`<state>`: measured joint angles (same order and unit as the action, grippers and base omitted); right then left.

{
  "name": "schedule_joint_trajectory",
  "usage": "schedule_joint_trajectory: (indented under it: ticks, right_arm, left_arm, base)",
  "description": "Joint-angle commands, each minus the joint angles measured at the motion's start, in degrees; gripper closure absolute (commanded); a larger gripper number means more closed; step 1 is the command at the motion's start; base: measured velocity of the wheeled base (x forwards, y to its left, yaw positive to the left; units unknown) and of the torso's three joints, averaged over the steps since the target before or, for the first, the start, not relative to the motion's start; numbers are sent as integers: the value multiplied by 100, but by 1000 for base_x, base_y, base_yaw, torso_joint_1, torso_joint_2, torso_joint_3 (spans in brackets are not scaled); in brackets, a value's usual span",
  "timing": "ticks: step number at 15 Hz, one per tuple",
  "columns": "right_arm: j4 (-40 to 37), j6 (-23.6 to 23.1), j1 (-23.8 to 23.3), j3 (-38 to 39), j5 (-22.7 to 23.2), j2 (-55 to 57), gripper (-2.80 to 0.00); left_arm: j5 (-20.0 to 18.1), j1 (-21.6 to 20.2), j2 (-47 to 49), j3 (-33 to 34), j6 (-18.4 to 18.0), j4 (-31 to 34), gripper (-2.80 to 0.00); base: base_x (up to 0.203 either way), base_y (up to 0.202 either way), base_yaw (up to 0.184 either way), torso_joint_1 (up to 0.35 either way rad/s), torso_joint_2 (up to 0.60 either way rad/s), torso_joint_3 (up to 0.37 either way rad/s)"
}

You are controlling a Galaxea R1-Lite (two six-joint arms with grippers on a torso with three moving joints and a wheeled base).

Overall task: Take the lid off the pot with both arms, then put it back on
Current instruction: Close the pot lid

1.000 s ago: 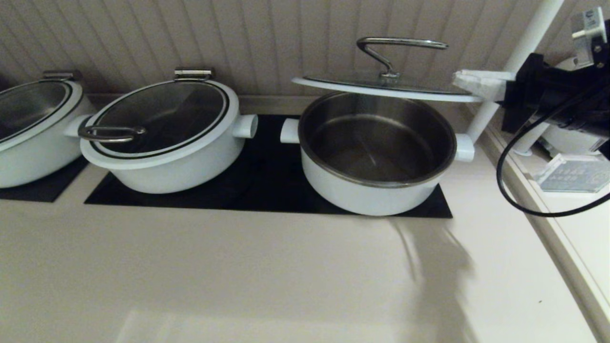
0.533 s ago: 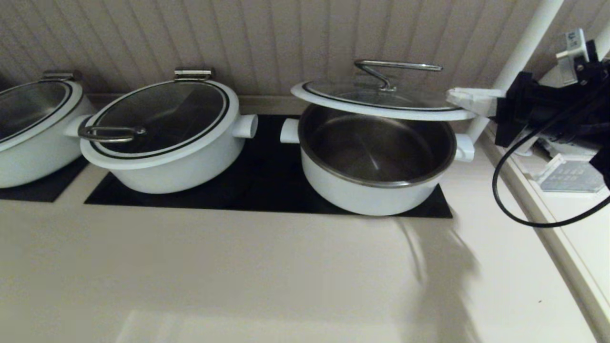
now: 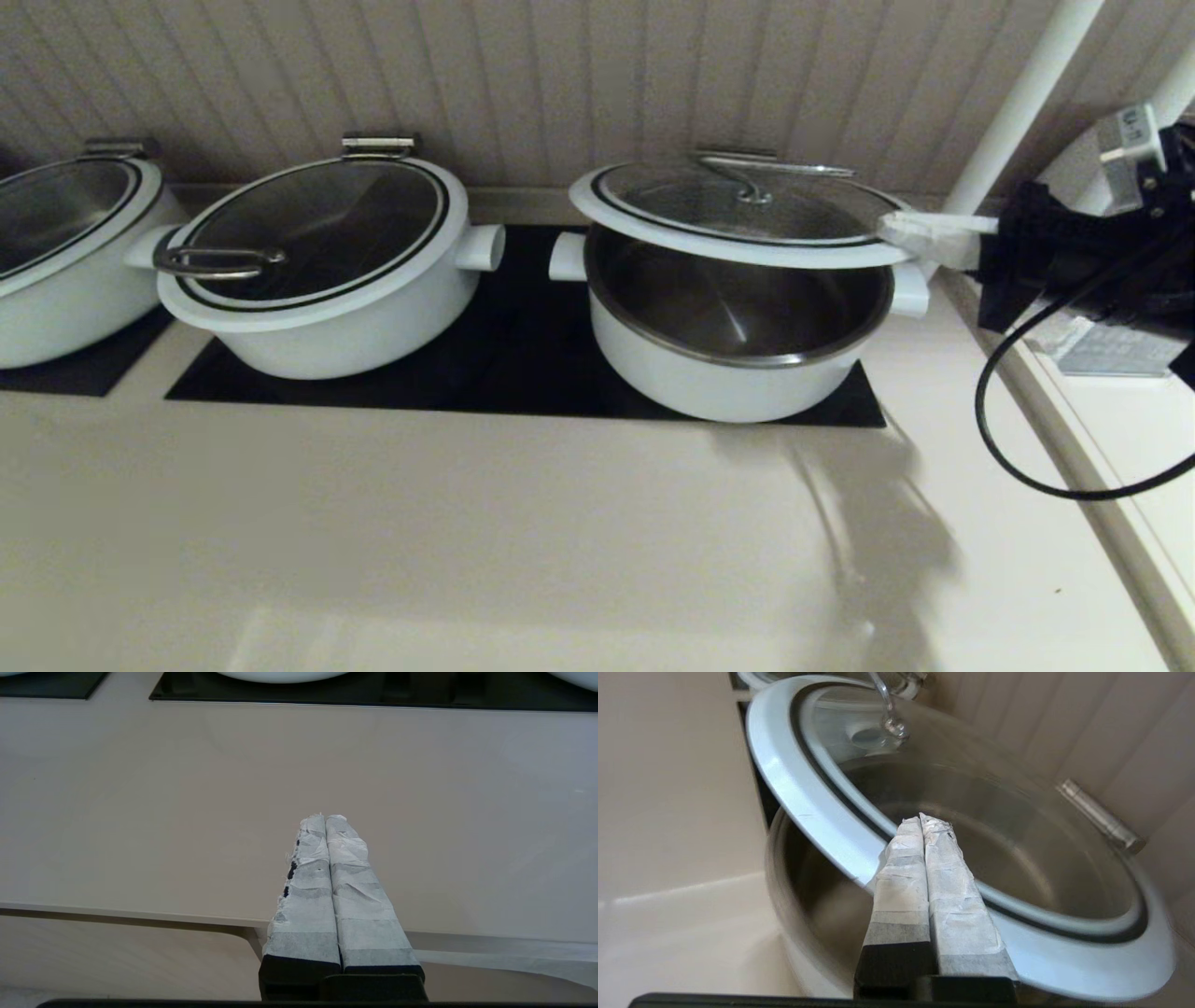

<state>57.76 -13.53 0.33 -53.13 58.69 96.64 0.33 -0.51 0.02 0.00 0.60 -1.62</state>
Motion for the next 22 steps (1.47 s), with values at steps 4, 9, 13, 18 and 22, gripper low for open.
schedule_joint_trajectory:
  ticks: [4, 9, 13, 18, 22]
  right_arm:
    - [571, -9, 2, 609, 30, 191, 0]
    - [1335, -9, 4, 943, 25, 677, 0]
    - [1957, -3, 2, 1102, -143, 1129, 0]
    - [2628, -2, 3, 1541, -163, 1413, 0]
    - [2890, 21, -11, 1705, -226, 1329, 0]
  left_arm:
    - [3, -2, -2, 0, 2, -5, 0]
    - [3, -2, -2, 0, 2, -5, 0]
    - [3, -2, -2, 0, 2, -5, 0]
    - [3, -2, -2, 0, 2, -5, 0]
    - [3, -8, -2, 0, 2, -5, 0]
  base:
    - [0, 0, 0, 0, 0, 0]
    - [0, 0, 0, 0, 0, 0]
    - [0, 0, 0, 0, 0, 0]
    - [0, 0, 0, 0, 0, 0]
    - [0, 0, 0, 0, 0, 0]
